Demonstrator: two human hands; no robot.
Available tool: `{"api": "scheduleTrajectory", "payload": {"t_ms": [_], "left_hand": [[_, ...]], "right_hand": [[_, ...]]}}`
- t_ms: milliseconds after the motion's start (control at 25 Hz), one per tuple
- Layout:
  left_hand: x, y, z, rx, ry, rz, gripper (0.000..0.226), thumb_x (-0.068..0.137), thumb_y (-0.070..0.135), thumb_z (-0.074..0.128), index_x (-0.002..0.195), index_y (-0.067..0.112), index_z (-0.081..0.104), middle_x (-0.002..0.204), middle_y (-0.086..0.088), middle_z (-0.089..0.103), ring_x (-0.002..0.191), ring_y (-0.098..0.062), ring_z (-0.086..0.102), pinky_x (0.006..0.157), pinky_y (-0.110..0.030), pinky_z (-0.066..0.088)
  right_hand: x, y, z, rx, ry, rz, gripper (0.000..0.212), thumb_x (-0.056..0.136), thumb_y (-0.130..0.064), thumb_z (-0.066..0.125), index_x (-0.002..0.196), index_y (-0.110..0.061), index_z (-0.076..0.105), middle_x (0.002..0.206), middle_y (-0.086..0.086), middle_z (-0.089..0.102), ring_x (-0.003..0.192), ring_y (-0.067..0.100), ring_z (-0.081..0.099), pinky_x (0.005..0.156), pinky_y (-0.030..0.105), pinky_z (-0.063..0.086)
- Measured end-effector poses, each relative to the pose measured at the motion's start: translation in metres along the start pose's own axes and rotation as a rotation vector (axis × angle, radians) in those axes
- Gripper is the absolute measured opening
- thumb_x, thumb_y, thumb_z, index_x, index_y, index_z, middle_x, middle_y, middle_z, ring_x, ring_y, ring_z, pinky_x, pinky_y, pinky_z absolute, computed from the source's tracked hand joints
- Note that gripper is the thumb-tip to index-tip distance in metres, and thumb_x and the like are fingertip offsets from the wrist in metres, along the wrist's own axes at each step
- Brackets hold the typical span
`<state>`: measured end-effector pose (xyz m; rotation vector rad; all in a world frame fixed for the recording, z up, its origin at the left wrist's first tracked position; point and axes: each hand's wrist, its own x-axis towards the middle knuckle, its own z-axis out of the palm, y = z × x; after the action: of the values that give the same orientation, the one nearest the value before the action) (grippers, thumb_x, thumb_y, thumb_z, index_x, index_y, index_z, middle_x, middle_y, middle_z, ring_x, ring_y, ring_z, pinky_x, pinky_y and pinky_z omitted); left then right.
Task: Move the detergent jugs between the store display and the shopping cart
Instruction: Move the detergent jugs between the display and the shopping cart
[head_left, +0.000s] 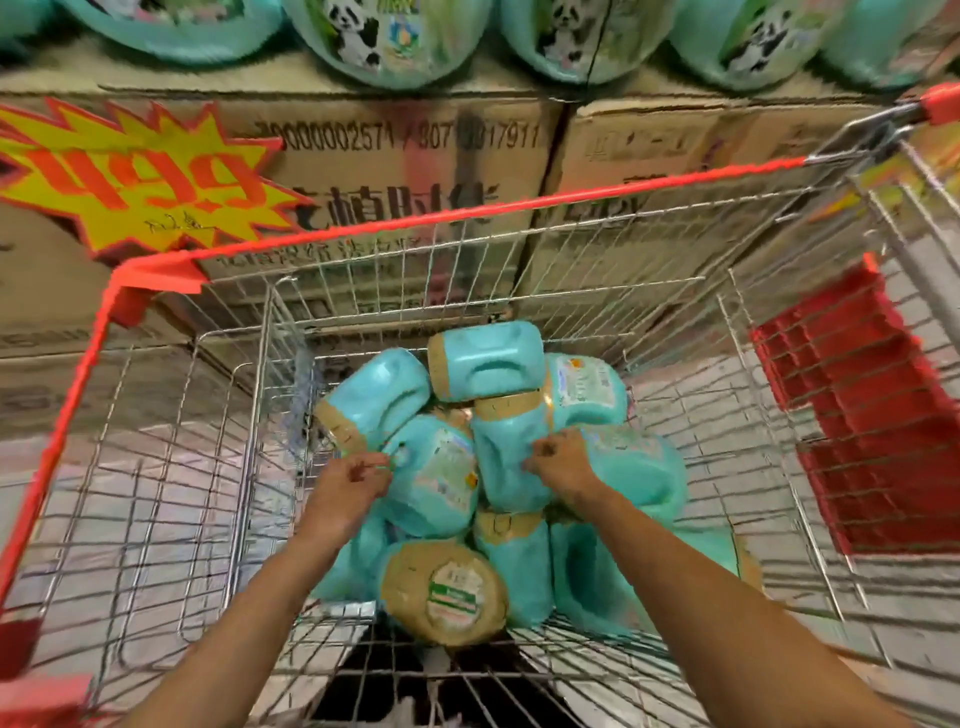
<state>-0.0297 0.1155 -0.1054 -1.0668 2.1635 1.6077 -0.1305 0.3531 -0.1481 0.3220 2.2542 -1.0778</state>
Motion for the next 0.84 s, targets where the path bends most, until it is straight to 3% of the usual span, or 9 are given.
{"api": "scheduleTrajectory", "payload": {"t_ms": [120,240,360,480,560,680,760,840], "left_hand": [[-0.008,-0.023,0.001,0.057,0.018,-0.075,0.021,0.092,0.0,0.058,0.112,-0.002,0.064,0.099,-0.02,0.067,0.081,-0.024,0.06,0.057,-0.014,0.043],[-0.014,-0.037,0.001,0.083,0.039,-0.102,0.019,0.091,0.001,0.059,0.109,-0.006,0.065,0.089,-0.011,0.065,0.068,-0.014,0.059,0.053,-0.013,0.042],[-0.015,-0.041,0.0,0.049,0.031,-0.138,0.015,0.09,0.005,0.062,0.104,0.001,0.066,0.086,-0.01,0.067,0.072,-0.017,0.062,0.062,-0.026,0.046],[-0.015,-0.036,0.002,0.006,-0.006,-0.115,0.015,0.09,0.005,0.06,0.104,0.007,0.067,0.101,-0.018,0.07,0.091,-0.026,0.065,0.074,-0.031,0.045],[-0.017,-0.027,0.008,-0.045,-0.039,-0.102,0.015,0.093,0.007,0.057,0.105,0.006,0.066,0.102,-0.021,0.069,0.089,-0.025,0.063,0.071,-0.029,0.043],[-0.023,-0.013,0.019,-0.166,-0.11,-0.101,0.014,0.098,0.011,0.051,0.104,0.01,0.064,0.098,-0.014,0.068,0.082,-0.02,0.061,0.068,-0.027,0.044],[-0.028,-0.006,0.024,-0.227,-0.152,-0.08,0.013,0.099,0.019,0.052,0.1,0.017,0.064,0.095,-0.005,0.067,0.086,-0.019,0.06,0.072,-0.028,0.043],[-0.034,0.002,0.026,-0.28,-0.21,-0.05,0.013,0.099,0.029,0.05,0.097,0.026,0.062,0.098,0.004,0.067,0.091,-0.016,0.062,0.074,-0.028,0.044]], "right_hand": [[0.025,0.008,0.033,0.051,-0.096,0.081,0.019,0.082,-0.007,0.072,0.089,-0.011,0.055,0.077,0.004,0.053,0.063,0.015,0.05,0.045,0.015,0.037],[0.032,0.012,0.055,0.08,-0.05,0.042,0.028,0.082,-0.01,0.073,0.108,-0.004,0.063,0.093,0.005,0.058,0.086,0.019,0.054,0.066,0.021,0.041],[0.029,0.014,0.057,0.131,0.048,0.062,0.019,0.084,-0.018,0.072,0.097,-0.008,0.064,0.092,0.009,0.061,0.086,0.022,0.057,0.076,0.035,0.047],[0.018,0.006,0.036,0.238,0.115,0.027,0.03,0.085,-0.027,0.072,0.102,-0.002,0.068,0.091,0.007,0.066,0.086,0.023,0.062,0.08,0.038,0.052],[0.004,-0.006,0.018,0.259,0.148,-0.029,0.024,0.083,-0.035,0.073,0.093,-0.013,0.073,0.084,-0.002,0.069,0.083,0.017,0.065,0.076,0.03,0.053],[-0.037,-0.025,-0.007,0.383,0.13,-0.05,0.029,0.075,-0.041,0.08,0.056,-0.022,0.068,0.053,-0.013,0.063,0.05,0.003,0.059,0.044,0.016,0.044],[-0.068,-0.033,-0.022,0.486,0.057,-0.084,0.036,0.074,-0.034,0.081,0.047,-0.021,0.062,0.045,-0.01,0.054,0.038,0.004,0.047,0.036,0.017,0.035],[-0.095,-0.04,-0.036,0.623,-0.041,-0.095,0.042,0.073,-0.035,0.079,0.044,-0.022,0.051,0.044,-0.007,0.039,0.037,0.007,0.033,0.035,0.019,0.027]]}}
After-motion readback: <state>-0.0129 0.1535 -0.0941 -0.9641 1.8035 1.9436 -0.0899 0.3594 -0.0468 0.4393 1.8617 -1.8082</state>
